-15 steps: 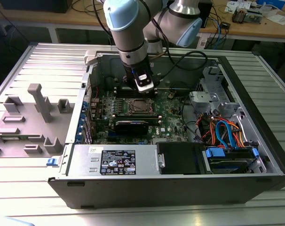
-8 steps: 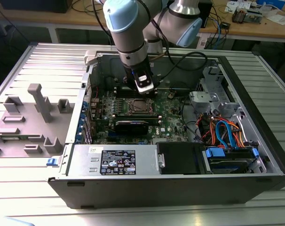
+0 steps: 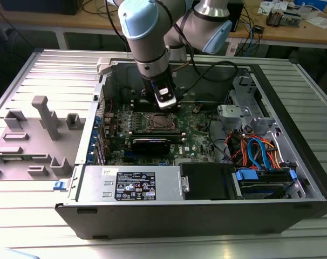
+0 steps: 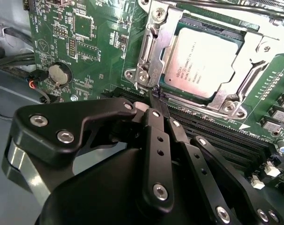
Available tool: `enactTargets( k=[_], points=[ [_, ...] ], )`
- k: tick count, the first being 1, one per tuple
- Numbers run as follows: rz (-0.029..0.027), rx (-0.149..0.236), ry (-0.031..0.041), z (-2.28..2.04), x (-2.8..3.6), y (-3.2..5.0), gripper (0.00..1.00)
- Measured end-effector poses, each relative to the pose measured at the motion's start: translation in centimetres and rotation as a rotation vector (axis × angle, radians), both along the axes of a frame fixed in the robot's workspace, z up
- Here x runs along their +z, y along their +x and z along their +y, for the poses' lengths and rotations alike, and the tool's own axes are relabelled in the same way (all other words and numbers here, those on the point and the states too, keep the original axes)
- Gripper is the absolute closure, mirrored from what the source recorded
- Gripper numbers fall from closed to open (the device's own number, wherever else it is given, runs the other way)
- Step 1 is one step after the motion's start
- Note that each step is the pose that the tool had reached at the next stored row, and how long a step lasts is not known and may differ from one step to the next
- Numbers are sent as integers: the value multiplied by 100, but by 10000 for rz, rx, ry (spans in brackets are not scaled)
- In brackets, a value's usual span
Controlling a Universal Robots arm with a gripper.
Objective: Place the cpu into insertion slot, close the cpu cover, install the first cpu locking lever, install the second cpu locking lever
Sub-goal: 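Install the first cpu locking lever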
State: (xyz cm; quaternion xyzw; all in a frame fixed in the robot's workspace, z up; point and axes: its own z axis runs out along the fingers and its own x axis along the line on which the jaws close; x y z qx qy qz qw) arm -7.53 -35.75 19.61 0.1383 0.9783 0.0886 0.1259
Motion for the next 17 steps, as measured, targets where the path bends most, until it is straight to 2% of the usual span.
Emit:
enactTargets(
  k=[2,3,8,11,12,15,17],
  points=[
    [-1,0,160,-2,0,1,89],
    [-2,-1,189,-1,-1,1,89],
    [-3,0,206,-2,15,1,89],
    [-1,-9,201,-3,119,1,89],
    [-2,-14,201,-3,172,1,89],
    [-2,-20,200,-3,223,1,89],
    [-3,-28,202,-2,228,2,89]
  ],
)
